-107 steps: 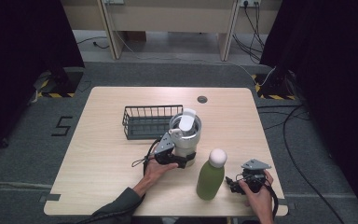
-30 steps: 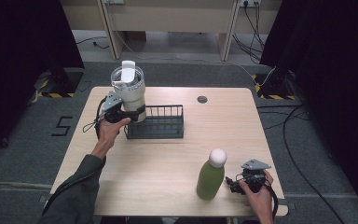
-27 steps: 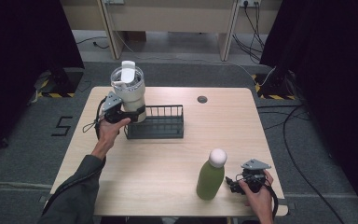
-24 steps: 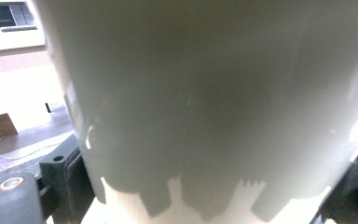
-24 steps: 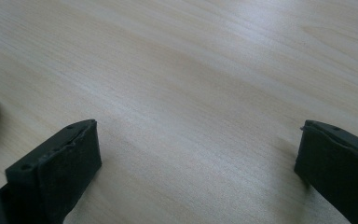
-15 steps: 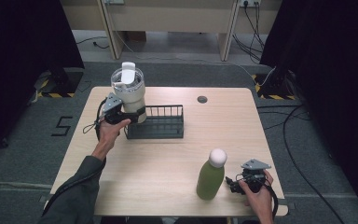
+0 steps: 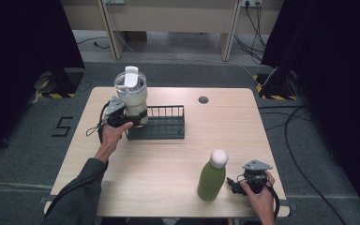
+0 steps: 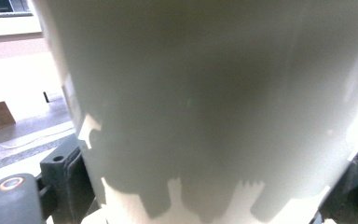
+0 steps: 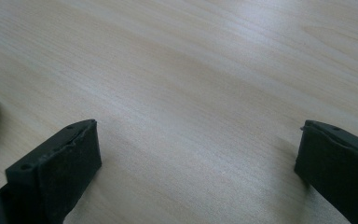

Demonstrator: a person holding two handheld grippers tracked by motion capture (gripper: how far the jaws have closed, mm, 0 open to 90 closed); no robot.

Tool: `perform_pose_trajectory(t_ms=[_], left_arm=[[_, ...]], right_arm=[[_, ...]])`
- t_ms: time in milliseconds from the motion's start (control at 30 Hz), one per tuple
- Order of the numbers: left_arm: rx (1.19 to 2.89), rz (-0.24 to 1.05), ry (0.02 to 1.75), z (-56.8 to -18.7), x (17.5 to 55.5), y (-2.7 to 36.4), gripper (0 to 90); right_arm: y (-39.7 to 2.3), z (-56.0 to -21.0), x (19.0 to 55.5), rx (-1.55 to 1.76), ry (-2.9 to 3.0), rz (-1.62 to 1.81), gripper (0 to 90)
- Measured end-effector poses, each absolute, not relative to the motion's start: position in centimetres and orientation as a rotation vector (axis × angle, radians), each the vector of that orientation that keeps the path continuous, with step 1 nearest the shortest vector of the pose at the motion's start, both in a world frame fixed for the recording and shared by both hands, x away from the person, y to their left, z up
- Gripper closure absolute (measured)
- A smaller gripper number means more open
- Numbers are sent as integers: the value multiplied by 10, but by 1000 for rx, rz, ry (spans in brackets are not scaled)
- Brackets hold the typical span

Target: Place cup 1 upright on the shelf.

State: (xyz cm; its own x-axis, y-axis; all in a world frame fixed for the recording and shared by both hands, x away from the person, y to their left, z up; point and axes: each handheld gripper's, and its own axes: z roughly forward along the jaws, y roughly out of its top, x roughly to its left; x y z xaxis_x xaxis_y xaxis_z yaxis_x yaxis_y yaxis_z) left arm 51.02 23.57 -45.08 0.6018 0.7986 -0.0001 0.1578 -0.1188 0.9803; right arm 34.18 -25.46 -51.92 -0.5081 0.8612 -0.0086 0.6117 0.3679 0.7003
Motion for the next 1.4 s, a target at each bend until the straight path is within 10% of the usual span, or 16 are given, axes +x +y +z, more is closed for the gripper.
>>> perform_pose_trajectory(t_ms=[1400], left_arm=[[1574, 672, 855, -472, 509, 238, 91]], right_arm=[[-255, -519, 342, 1285, 2262, 917, 2]])
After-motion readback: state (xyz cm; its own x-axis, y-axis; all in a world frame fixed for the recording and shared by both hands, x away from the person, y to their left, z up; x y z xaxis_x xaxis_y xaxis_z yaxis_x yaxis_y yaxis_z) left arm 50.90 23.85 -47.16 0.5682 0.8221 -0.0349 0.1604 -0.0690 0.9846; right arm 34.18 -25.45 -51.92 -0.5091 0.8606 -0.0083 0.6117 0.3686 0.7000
